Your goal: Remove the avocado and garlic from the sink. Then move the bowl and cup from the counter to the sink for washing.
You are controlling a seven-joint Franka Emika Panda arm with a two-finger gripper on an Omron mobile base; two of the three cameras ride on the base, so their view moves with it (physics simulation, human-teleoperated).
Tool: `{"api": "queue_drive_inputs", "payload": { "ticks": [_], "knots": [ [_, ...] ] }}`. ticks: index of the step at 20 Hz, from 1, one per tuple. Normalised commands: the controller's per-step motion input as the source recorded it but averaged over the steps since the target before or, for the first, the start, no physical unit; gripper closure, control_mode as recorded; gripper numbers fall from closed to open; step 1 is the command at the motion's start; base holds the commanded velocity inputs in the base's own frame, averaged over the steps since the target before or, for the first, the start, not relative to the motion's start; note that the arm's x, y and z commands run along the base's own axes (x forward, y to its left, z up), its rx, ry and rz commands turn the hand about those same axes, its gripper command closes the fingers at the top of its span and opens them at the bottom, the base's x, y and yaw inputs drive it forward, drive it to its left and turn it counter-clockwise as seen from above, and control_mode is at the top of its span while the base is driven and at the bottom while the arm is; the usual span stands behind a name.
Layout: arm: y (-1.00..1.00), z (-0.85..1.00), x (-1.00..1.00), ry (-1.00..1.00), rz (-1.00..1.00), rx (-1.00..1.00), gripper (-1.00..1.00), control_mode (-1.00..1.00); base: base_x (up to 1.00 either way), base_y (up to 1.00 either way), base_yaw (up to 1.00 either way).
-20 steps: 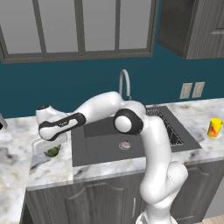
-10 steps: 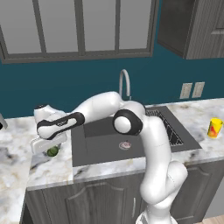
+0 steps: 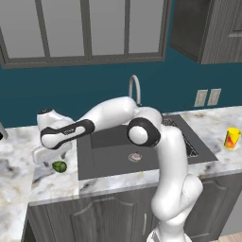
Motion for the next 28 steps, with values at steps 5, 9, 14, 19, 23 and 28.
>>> {"api": "queue_drive_inputs", "payload": {
  "ticks": [5,9,14,19,23,28],
  "knots": [
    [-0.03,0.40,-0.14,-0.12,0.01,0.11,-1.00,-1.00,0.00,0.00,0.00],
    [-0.22,0.40,-0.22,-0.14,0.00,0.12,-1.00,-1.00,0.00,0.00,0.00],
    [-0.39,0.28,-0.28,-0.17,0.01,0.12,-1.00,-1.00,0.00,0.00,0.00],
    [-0.43,0.19,-0.26,-0.11,0.01,0.05,-1.00,-1.00,0.00,0.00,0.00],
    [-0.44,0.21,-0.19,-0.10,0.02,0.01,-1.00,-1.00,0.00,0.00,0.00],
    [-0.44,0.24,-0.11,-0.02,0.01,0.03,-1.00,-1.00,0.00,0.00,0.00]
  ]
}}
